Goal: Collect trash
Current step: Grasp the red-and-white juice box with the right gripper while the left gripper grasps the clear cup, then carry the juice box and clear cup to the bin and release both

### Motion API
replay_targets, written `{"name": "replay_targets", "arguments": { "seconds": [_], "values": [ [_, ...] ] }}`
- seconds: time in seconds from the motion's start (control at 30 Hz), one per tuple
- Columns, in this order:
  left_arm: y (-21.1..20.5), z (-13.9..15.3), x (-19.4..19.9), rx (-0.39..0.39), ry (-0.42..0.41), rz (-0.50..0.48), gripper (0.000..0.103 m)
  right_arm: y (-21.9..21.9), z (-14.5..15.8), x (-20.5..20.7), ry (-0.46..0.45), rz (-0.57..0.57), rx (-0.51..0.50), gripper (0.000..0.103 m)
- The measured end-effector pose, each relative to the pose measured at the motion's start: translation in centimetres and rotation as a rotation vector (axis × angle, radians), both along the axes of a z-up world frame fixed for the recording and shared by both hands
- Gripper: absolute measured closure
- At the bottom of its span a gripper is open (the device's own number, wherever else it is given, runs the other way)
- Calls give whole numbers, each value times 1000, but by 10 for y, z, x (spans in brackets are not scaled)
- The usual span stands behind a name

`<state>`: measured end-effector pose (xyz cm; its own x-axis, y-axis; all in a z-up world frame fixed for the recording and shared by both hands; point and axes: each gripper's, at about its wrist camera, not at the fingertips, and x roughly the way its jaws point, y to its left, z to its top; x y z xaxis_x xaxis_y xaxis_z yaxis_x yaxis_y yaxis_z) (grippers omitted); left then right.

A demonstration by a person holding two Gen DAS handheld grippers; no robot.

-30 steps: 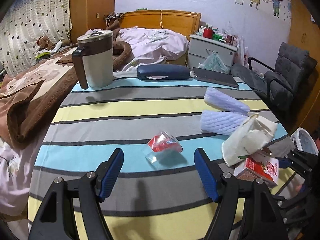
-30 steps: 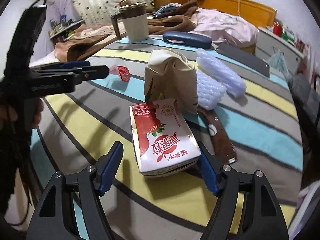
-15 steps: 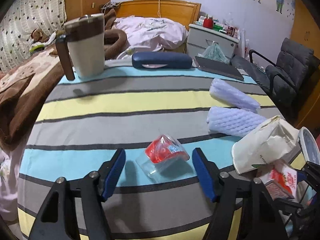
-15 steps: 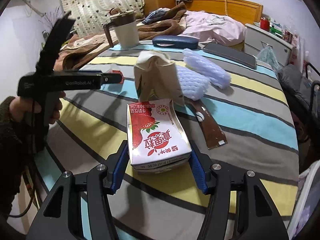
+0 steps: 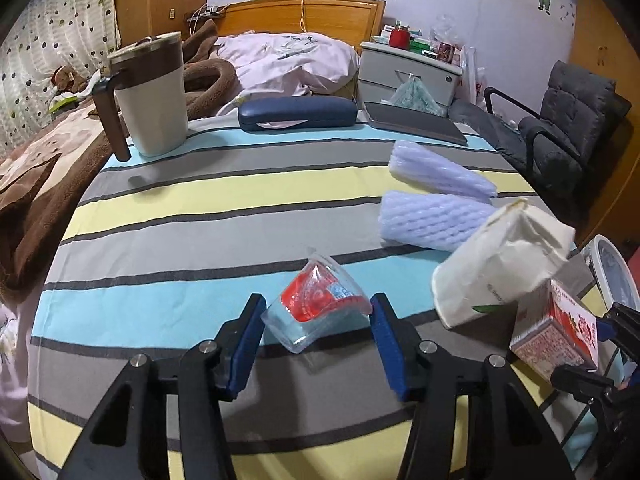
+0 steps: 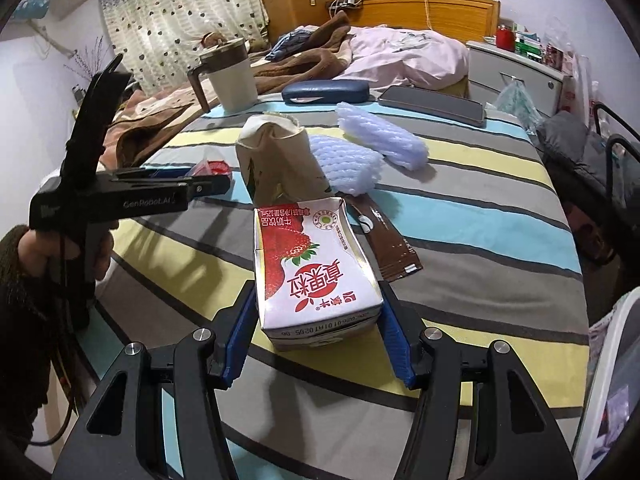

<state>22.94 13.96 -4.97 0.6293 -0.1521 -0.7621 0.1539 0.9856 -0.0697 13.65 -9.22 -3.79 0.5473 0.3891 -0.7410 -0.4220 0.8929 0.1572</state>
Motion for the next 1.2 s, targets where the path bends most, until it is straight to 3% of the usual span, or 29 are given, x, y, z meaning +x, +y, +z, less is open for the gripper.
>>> {"name": "replay_targets", "arguments": {
  "seconds": [0.6,1.2],
  "values": [
    [-37,36,-56,-30,-94,-2,47,-28,12,-21,-53,-90,41,44],
    [-107,68,-105,-33,-187,-115,47,-77,29,-45,-125,-243,40,44]
  ]
}}
